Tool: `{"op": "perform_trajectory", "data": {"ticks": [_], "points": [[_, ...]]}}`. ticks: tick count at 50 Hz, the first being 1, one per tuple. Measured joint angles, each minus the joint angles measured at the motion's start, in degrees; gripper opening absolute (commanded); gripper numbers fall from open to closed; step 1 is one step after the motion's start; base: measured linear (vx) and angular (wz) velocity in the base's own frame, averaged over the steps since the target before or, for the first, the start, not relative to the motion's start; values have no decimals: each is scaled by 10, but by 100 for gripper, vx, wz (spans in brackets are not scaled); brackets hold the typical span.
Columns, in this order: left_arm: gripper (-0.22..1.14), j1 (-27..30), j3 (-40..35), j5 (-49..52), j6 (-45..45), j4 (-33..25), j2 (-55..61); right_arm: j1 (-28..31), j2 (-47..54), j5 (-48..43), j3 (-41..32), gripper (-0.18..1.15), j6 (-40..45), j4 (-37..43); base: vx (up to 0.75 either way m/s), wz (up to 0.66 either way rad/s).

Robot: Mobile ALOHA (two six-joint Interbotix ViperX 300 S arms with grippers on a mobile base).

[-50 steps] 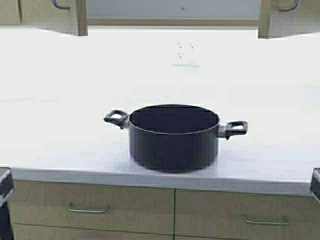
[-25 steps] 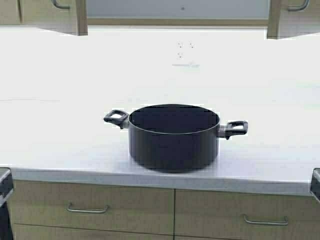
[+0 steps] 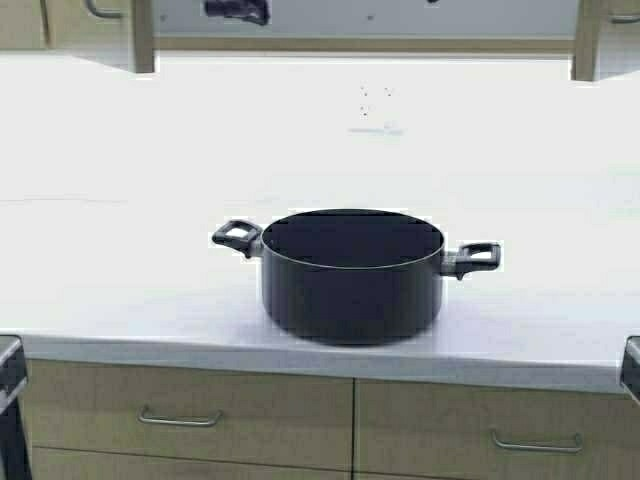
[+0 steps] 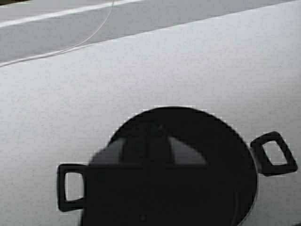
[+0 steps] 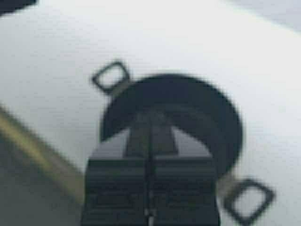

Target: Open the cabinet, put the pot inside, then close it

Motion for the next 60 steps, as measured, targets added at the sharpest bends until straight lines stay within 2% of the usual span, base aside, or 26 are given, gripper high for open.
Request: {"op": "perform_trajectory", "data": {"ticks": [15, 25, 29, 31, 33, 36, 41, 44, 50, 56, 60], "points": [[4, 6, 54, -8, -9, -2, -64, -40, -75, 24, 25, 6, 5, -4, 0, 0], [4, 4, 64, -3, -43, 0, -90, -37, -107, 55, 22, 6, 25, 2, 0, 0], [5, 4, 68, -3, -47, 0, -92, -40, -105, 56, 22, 9, 37, 3, 0, 0], [8, 2, 71, -4, -47, 1, -92, -40, -99, 54, 22, 15, 43, 4, 0, 0], [13, -1, 74, -4, -47, 0, -92, -40, -92, 50, 22, 25, 49, 11, 0, 0], [23, -7, 82, -8, -47, 1, -92, -32, -78, 38, 22, 46, 54, 25, 0, 0], [51, -15, 98, -27, -52, 1, -92, 3, -55, 2, 22, 85, 55, 56, 0, 0], [70, -24, 113, -54, -59, 0, -91, 33, -36, -44, 23, 100, 59, 86, 0, 0], [105, -45, 145, -132, -89, 0, -82, 86, 11, -177, 52, 102, 69, 147, 0, 0], [102, -49, 184, -225, -158, 0, -58, 113, 50, -311, 98, 101, 123, 182, 0, 0], [103, -47, 207, -279, -215, 0, -34, 133, 69, -391, 135, 101, 195, 176, 0, 0]]}}
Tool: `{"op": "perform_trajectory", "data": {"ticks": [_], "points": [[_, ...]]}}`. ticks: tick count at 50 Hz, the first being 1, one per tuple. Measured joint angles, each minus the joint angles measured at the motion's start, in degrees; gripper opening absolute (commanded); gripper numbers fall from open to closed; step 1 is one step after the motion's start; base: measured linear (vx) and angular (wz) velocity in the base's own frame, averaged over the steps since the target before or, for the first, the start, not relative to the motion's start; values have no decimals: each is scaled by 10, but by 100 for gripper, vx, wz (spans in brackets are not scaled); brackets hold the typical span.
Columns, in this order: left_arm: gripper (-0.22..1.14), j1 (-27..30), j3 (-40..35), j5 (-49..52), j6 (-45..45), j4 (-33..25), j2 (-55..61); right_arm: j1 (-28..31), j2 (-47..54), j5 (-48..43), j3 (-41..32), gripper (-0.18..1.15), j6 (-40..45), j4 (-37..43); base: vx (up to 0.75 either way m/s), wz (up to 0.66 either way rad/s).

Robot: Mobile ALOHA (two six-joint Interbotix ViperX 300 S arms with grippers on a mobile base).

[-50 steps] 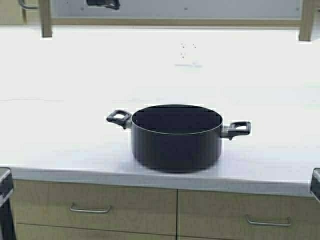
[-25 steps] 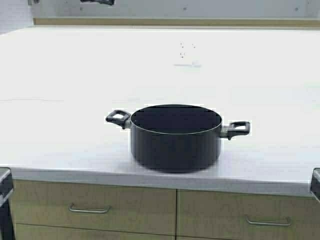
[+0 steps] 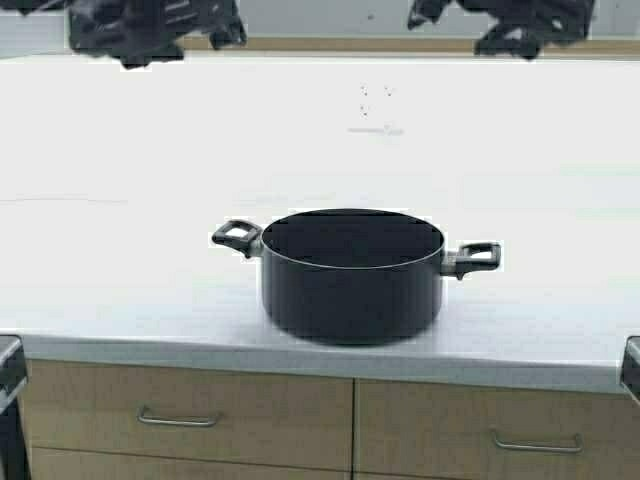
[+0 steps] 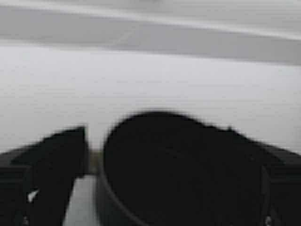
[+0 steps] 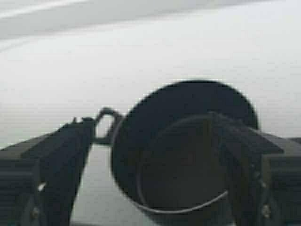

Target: Open the cabinet, put the pot inside, then close it

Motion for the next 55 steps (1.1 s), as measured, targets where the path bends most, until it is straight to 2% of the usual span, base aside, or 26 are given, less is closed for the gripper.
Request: {"op": "perform_trajectory", "data": {"ticks": [10, 18, 26, 33, 40, 45, 55], "points": [[103, 0, 38, -149, -167, 11, 109, 10, 81, -138, 76, 101, 281, -98, 0, 0], [103, 0, 37, -275, -301, 37, 250, 12, 236, -248, 82, 101, 483, -195, 0, 0], [103, 29, 19, -373, -424, 77, 393, 11, 400, -398, 83, 101, 614, -243, 0, 0], [103, 98, -12, -446, -535, 181, 504, 13, 518, -498, 81, 101, 685, -254, 1, 4], [103, 146, -54, -492, -591, 274, 577, 9, 606, -604, 87, 101, 737, -257, 4, -1], [103, 156, -74, -509, -598, 298, 606, 11, 651, -634, 79, 101, 773, -258, 6, -3], [103, 165, -111, -515, -605, 301, 628, 10, 714, -660, 38, 101, 787, -254, 3, -2]]}}
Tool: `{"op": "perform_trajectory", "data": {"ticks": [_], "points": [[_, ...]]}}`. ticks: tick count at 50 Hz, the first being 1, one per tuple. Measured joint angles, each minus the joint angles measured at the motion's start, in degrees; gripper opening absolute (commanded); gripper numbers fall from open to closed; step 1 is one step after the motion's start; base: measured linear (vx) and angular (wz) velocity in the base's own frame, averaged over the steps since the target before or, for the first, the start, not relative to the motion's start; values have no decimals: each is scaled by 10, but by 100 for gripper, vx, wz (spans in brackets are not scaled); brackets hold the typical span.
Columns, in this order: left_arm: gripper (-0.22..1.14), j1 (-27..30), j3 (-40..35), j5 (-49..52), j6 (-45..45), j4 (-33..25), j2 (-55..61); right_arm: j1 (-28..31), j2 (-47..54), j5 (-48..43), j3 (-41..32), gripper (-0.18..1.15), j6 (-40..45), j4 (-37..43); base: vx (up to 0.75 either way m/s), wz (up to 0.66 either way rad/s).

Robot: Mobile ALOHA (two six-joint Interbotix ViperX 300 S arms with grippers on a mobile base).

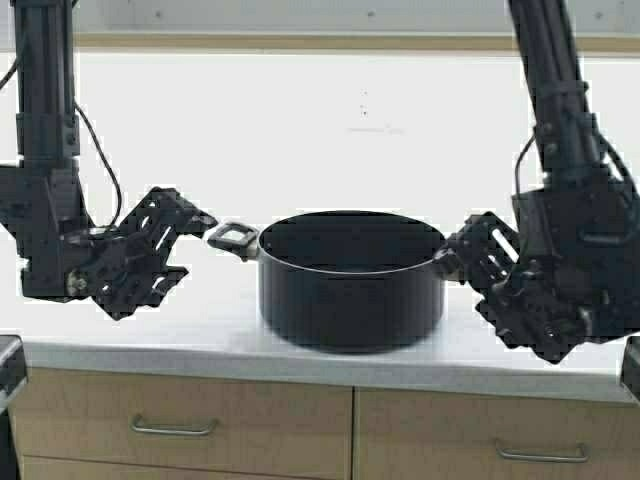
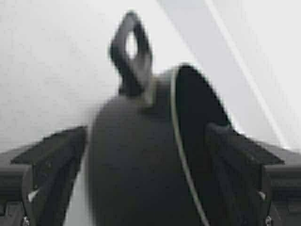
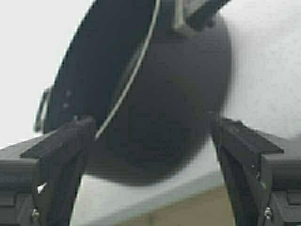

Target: Open the cabinet, put the pot inside, then close it

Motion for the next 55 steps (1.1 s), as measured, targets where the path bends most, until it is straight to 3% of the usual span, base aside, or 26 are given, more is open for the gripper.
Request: {"op": "perform_trajectory", "data": {"ticks": [13, 22, 37, 55], "points": [[103, 28, -83, 13, -13, 5, 33, -49, 33, -4, -76, 101, 1, 2, 0, 0], [103, 40, -180, 62, -47, 18, 66, -100, 53, -4, -127, 101, 1, 1, 0, 1], [103, 45, -327, 170, -74, 91, 107, -159, 105, -4, -219, 101, 10, -35, 0, 0], [100, 46, -333, 188, -80, 97, 110, -176, 134, -4, -272, 98, 62, -46, 0, 0]]}}
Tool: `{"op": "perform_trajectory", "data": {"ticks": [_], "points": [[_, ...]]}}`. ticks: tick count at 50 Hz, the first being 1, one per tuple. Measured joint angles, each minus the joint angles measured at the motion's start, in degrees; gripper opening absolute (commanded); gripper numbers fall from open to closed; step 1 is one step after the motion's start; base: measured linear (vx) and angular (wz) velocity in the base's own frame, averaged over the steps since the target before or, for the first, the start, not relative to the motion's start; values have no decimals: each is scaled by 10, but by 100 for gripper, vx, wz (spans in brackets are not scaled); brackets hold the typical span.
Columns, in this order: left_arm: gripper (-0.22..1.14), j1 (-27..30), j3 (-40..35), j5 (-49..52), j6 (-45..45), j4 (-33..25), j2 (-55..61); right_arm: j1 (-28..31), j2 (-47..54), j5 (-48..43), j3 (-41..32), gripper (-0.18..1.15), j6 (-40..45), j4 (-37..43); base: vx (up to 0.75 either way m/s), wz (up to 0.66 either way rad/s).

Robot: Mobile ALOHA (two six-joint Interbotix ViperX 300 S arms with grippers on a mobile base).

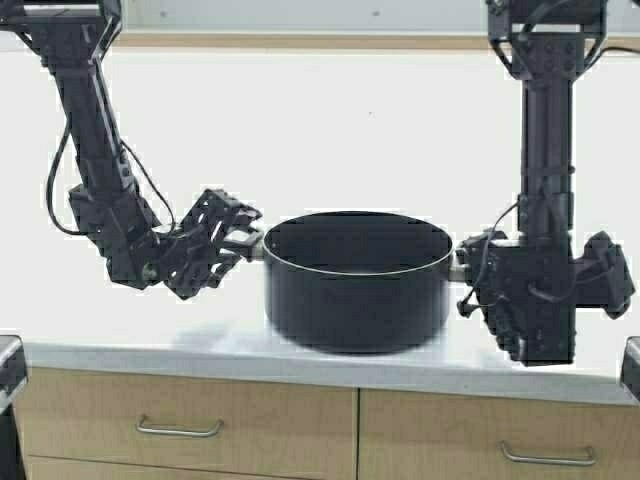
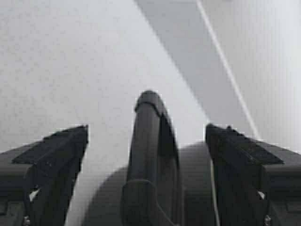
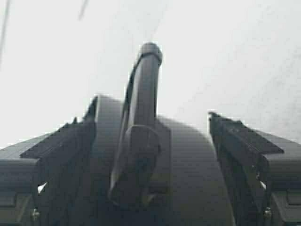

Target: Open the cabinet, put the pot inside, then close it

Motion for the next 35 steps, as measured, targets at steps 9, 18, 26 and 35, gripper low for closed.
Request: {"op": "perform_trajectory", "data": {"ticks": [9, 18, 26, 35], "points": [[55, 0, 1, -2, 0, 7, 0, 0, 1, 0, -11, 41, 25, -1, 0, 0], [-15, 0, 11, -9, -17, 7, 0, -1, 1, 0, -12, -3, 54, 0, 0, 0], [9, 0, 12, -10, -29, 4, 0, -2, 1, 0, -12, 11, 56, 1, 0, 0], [2, -3, 38, -17, -29, 4, -12, -4, -11, 1, 3, 7, 57, -15, 0, 0]]}}
